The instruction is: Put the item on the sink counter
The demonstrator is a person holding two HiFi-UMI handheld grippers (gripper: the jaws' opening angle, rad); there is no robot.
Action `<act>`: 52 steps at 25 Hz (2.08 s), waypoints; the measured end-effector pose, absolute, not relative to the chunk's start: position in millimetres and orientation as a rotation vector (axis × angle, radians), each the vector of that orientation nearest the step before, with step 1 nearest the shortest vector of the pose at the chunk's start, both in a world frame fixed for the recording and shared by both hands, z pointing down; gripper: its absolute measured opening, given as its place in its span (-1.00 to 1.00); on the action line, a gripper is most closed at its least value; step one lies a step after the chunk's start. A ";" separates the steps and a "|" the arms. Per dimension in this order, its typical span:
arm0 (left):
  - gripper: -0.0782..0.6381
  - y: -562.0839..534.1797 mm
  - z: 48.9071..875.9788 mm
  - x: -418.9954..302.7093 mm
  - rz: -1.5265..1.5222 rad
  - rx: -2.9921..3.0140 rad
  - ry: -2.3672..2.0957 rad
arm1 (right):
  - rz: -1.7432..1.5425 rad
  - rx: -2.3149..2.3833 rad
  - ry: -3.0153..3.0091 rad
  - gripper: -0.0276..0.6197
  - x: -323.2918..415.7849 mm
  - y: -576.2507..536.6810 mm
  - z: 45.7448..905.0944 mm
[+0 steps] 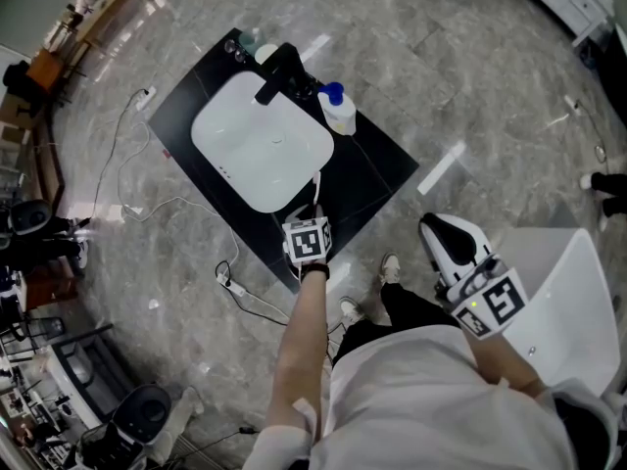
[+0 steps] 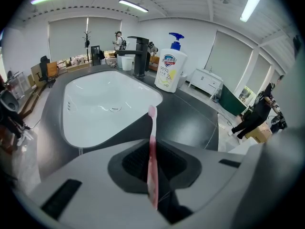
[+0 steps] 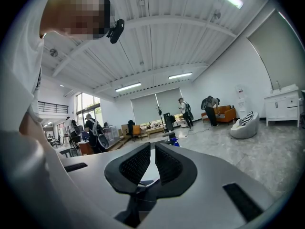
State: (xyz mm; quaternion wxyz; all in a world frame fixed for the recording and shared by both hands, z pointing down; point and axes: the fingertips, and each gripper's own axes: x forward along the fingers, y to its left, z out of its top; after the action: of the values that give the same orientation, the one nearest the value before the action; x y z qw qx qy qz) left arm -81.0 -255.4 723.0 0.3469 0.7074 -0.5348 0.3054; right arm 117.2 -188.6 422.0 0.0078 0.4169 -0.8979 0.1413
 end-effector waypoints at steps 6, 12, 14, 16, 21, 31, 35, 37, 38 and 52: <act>-0.58 -257.8 715.8 -81.1 0.773 1.844 -1.398 | 0.431 1.302 -2.814 -0.75 116.2 -187.6 419.9; -0.56 -258.2 708.1 -77.5 0.732 1.853 -1.400 | 0.409 1.301 -2.826 -0.75 115.7 -184.6 416.9; -0.56 -256.7 705.6 -77.8 0.728 1.856 -1.405 | 0.398 1.302 -2.831 -0.75 115.3 -183.1 415.0; -0.56 -253.4 703.3 -79.1 0.720 1.857 -1.407 | 0.388 1.302 -2.836 -0.75 113.8 -179.7 412.4; -0.57 -252.4 687.6 -83.8 0.696 1.877 -1.433 | 0.356 1.298 -2.855 -0.75 109.1 -173.1 403.9; -0.63 -241.6 646.7 -97.4 0.575 1.909 -1.498 | 0.304 1.250 -2.889 -0.75 91.0 -153.3 391.9; -0.69 -236.4 625.5 -96.5 0.491 1.970 -1.512 | 0.281 1.225 -2.906 -0.75 81.7 -144.9 386.7; -0.70 -231.9 619.7 -97.4 0.476 1.991 -1.522 | 0.267 1.214 -2.911 -0.75 77.5 -140.7 384.8; -0.70 -229.7 617.6 -98.7 0.470 1.996 -1.527 | 0.261 1.209 -2.912 -0.75 75.4 -138.7 383.7; -0.72 -193.4 552.7 -110.0 0.279 2.098 -1.606 | 0.200 1.149 -2.926 -0.75 58.2 -100.9 374.2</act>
State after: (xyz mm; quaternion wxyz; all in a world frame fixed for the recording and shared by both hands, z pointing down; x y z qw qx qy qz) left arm -110.0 -193.4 552.7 0.2400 0.7667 -0.5867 0.1021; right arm 58.2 -100.9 374.2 -0.0042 0.3648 -0.9289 0.0636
